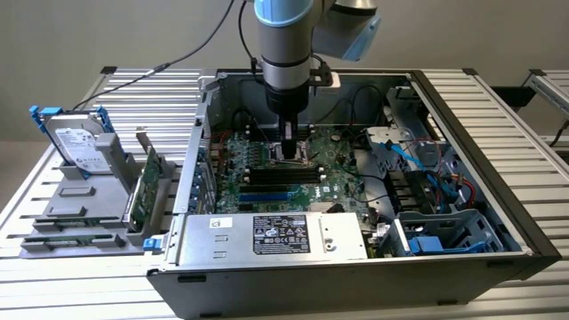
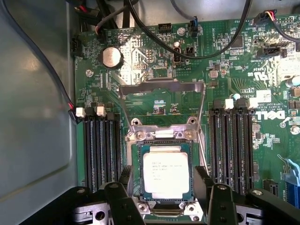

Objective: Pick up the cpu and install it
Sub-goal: 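Place the cpu into insertion slot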

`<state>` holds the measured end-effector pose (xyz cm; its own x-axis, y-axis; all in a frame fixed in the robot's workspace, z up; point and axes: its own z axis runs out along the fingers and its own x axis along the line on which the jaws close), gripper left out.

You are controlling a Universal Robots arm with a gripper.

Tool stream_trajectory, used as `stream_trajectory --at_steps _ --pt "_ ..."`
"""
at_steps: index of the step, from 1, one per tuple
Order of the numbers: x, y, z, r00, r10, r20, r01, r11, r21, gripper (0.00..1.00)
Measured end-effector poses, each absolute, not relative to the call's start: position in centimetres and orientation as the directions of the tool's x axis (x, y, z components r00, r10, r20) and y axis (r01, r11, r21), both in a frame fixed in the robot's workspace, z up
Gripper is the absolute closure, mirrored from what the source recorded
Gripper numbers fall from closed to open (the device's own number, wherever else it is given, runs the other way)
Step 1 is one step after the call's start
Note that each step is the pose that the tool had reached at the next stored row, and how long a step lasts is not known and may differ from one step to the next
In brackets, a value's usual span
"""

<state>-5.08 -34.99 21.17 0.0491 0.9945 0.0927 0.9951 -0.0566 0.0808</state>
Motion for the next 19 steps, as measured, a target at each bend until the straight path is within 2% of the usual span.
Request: stream_trajectory --at_steps 19 --pt "-5.08 -34.94 20.12 0.049 0.994 0.093 0.995 -0.057 0.081 0.37"
